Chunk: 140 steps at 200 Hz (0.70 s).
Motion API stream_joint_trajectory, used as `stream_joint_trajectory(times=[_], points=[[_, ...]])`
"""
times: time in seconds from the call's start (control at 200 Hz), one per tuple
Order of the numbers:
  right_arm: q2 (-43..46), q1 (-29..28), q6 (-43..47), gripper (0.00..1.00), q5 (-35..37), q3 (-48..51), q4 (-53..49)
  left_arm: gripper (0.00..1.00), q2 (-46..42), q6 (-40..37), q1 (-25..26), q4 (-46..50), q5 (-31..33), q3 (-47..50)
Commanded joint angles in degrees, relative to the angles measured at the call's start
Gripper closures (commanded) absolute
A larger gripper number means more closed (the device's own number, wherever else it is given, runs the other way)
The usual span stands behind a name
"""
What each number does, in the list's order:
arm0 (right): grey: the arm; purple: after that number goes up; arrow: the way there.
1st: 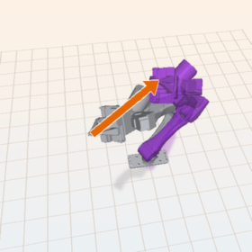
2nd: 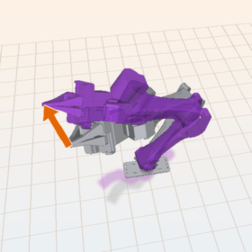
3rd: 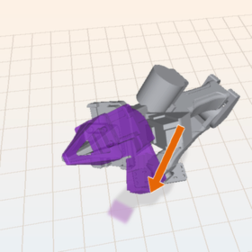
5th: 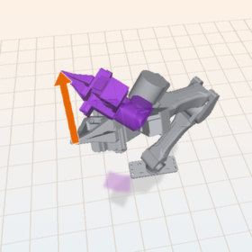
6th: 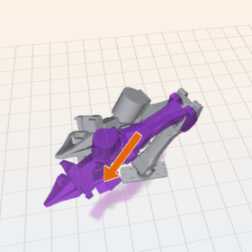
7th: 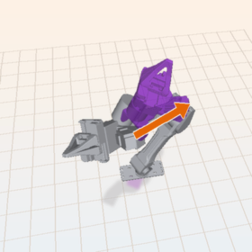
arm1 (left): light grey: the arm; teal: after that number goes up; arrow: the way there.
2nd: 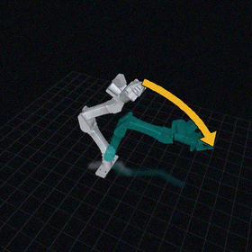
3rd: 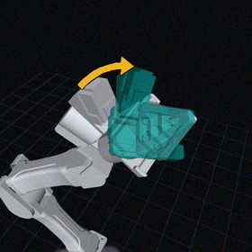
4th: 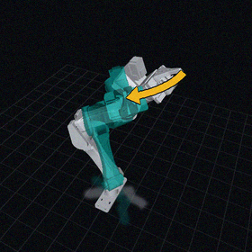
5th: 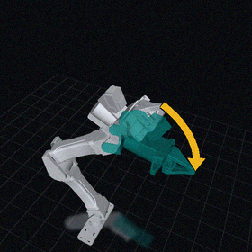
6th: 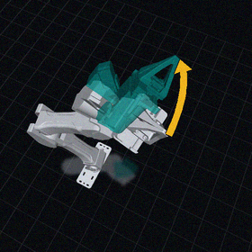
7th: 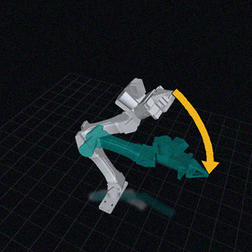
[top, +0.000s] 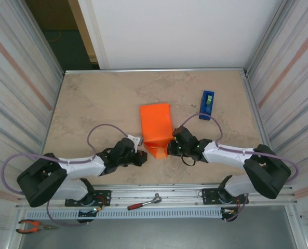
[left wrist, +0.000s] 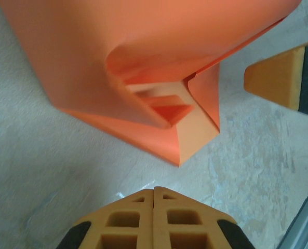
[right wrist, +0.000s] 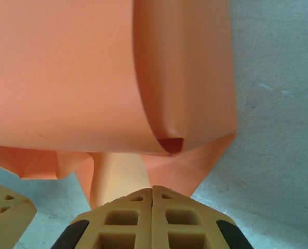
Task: Wrap the gift box in paper
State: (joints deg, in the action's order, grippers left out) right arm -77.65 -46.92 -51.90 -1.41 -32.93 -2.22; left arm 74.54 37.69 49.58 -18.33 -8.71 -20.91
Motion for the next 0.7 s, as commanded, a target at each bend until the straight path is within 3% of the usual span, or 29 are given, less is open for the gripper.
stream_joint_trajectory(times=[0.0,0.311,0.501,0.696], points=[[0.2,-0.5,-2.2,1.00,2.3,1.6,0.9,1.00,1.8,-1.3,0.4,-4.2,1.5,-3.4],[2.7,-1.8,-5.0,1.00,4.0,3.7,-1.0,1.00,9.5,-3.0,0.4,-6.3,2.6,-7.9],[2.3,-3.8,-7.4,0.70,4.8,3.3,-2.3,1.00,12.3,-3.6,0.4,-7.7,3.2,-9.2],[-0.5,-5.6,-8.3,0.65,5.4,1.4,-2.6,1.00,13.4,-3.9,0.4,-8.0,3.1,-9.7]])
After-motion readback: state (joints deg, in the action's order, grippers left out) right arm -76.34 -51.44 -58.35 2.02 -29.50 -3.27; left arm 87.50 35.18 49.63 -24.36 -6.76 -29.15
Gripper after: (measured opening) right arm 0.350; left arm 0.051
